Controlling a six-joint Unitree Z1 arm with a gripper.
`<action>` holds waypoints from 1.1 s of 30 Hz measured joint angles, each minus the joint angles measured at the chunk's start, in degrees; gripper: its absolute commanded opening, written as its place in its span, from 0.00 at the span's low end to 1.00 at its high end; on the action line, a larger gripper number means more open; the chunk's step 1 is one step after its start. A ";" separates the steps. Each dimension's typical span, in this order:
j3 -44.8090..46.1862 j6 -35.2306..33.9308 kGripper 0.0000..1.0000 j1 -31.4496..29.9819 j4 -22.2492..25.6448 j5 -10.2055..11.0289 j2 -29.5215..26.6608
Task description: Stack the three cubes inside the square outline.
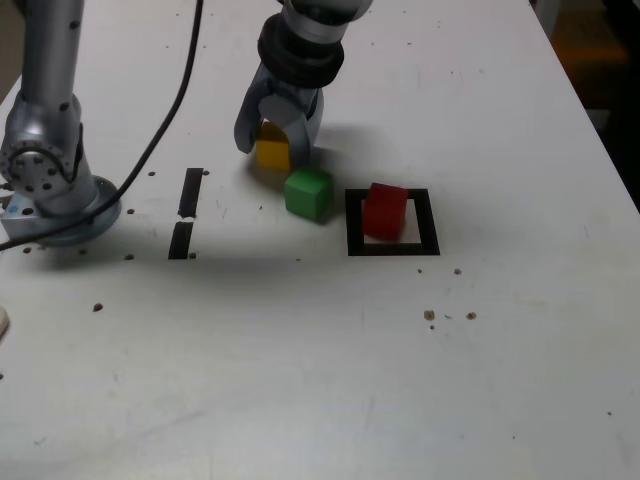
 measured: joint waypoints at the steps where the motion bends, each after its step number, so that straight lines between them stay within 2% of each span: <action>1: 0.04 0.01 0.05 0.00 -0.01 -0.27 -0.50; 3: 0.11 0.06 0.03 0.00 0.08 -0.52 -1.95; 5: -0.87 0.06 0.03 -0.02 2.11 -0.54 -3.28; 7: -4.68 -0.21 0.02 -0.50 6.69 -0.33 -4.67; 11: -12.31 -4.01 0.02 -4.71 14.44 2.09 -6.12; 14: -17.76 -6.94 0.02 -7.72 19.97 2.45 -6.27; 15: -20.17 -8.95 0.02 -9.39 22.53 2.22 -6.27; 19: -31.48 -14.95 0.02 -17.04 33.42 -1.76 -3.74; 24: -36.03 -15.74 0.02 -18.96 33.38 -3.38 1.57; 26: -38.49 -15.59 0.02 -19.61 33.37 -3.51 4.54; 33: -41.54 -15.13 0.04 -20.48 32.68 -3.65 9.67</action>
